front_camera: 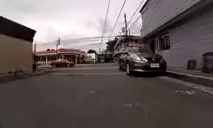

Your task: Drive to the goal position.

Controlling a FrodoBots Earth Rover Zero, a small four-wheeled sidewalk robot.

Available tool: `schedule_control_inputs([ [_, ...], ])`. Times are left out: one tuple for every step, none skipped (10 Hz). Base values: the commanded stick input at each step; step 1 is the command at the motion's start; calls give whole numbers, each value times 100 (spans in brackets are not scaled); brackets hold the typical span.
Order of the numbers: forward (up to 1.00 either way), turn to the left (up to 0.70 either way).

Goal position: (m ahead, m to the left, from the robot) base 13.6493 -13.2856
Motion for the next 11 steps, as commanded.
schedule_control_inputs([
  [100, 0],
  [100, 0],
  [100, 0],
  [100, 0],
  [100, 0],
  [100, 0],
  [100, 0],
  [100, 0],
  [100, 0],
  [100, 0],
  [100, 0],
])
